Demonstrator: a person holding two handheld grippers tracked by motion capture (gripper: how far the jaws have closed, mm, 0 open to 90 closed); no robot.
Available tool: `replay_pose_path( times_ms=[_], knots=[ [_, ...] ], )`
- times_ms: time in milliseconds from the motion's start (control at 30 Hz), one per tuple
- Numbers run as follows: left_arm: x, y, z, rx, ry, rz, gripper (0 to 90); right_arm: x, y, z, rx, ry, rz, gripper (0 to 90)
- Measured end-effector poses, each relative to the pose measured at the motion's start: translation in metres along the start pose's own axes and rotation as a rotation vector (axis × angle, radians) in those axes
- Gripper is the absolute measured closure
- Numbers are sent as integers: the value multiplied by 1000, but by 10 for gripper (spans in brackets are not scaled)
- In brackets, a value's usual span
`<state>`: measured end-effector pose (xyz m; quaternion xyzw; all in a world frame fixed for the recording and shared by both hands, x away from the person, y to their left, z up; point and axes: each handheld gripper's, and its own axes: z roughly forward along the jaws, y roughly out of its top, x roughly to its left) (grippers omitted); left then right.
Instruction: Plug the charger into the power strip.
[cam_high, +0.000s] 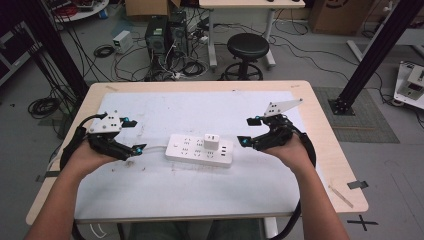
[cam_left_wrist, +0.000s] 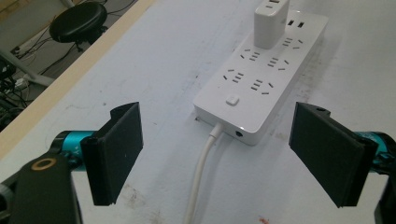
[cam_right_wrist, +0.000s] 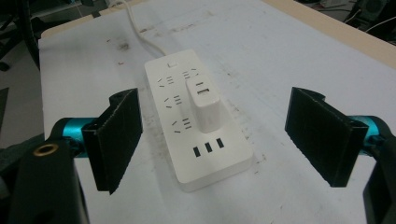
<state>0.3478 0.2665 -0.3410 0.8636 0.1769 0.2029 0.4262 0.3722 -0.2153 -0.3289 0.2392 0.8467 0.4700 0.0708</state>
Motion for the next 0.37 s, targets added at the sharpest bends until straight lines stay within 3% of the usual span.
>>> replay_pose_path(
  times_ms=[367],
  knots=[
    [1, -1, 0, 0, 4, -5, 175, -1, -1, -5, 8, -13, 2, 195]
  ],
)
